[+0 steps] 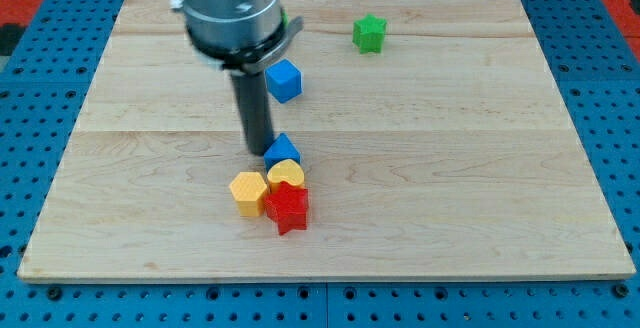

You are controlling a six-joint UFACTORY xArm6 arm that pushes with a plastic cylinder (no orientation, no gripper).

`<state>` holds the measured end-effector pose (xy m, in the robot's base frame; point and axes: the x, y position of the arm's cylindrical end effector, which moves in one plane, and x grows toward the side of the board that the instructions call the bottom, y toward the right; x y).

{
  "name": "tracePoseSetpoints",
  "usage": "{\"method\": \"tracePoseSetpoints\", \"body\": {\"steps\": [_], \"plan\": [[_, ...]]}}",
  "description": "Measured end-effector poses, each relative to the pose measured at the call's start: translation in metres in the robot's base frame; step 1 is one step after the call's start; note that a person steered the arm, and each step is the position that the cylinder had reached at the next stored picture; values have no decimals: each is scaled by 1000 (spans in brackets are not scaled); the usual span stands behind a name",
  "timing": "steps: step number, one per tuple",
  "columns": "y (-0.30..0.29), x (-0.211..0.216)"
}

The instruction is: Move blue cube above blue triangle

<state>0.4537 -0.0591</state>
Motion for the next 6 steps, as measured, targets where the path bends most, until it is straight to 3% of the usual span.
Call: {"method": "tracePoseSetpoints", "body": {"steps": [2, 3, 4, 6], "plan": [[-82, -93], [-32, -121], [55, -108], [31, -67]]}}
